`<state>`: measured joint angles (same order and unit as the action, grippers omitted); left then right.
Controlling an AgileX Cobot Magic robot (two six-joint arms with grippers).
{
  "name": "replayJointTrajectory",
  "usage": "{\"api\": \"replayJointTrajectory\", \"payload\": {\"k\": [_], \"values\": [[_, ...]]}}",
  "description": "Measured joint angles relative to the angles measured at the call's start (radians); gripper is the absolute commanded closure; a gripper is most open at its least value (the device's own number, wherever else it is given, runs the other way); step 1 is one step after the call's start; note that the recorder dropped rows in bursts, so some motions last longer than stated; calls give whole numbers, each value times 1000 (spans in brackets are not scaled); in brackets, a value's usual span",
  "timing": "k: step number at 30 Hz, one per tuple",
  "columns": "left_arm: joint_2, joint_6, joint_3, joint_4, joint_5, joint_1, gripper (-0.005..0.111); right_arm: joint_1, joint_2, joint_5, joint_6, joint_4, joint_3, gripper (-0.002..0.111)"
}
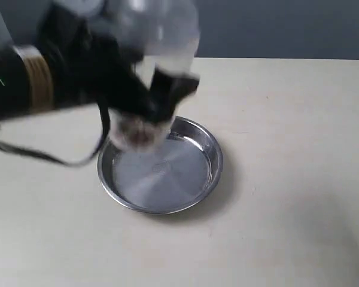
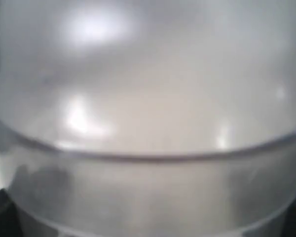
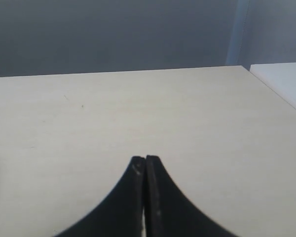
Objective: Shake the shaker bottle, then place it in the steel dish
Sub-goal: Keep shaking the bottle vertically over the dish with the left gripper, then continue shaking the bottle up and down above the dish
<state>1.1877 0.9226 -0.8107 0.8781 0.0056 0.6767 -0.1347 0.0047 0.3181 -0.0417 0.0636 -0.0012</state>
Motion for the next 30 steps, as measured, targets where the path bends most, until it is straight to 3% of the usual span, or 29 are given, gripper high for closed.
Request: {"api": "replayJointTrajectory", "payload": {"k": [3,5,8,13,16,19,24,27,30], "values": [[-85,21,-64,8,-59,0,106,0,0,0,0,0,0,109],[-67,34,3,4,-111,0,106,0,0,0,0,0,0,109],[33,75,106,-9,-75,1,106,0,0,0,0,0,0,109],[-73,14,-51,8,-100,1,106,0,0,0,0,0,0,109],[-63,14,-8,-7,-115,1,106,0,0,0,0,0,0,109],[39,17,78,-41,-44,1,106,0,0,0,0,0,0,109],[-32,-54,-24,-56,-85,1,106,0,0,0,0,0,0,109],[-31,-61,-6,-78,-153,1,106,0,0,0,0,0,0,109],[37,-91,57,-23,-54,-20,106,0,0,0,0,0,0,109]]}}
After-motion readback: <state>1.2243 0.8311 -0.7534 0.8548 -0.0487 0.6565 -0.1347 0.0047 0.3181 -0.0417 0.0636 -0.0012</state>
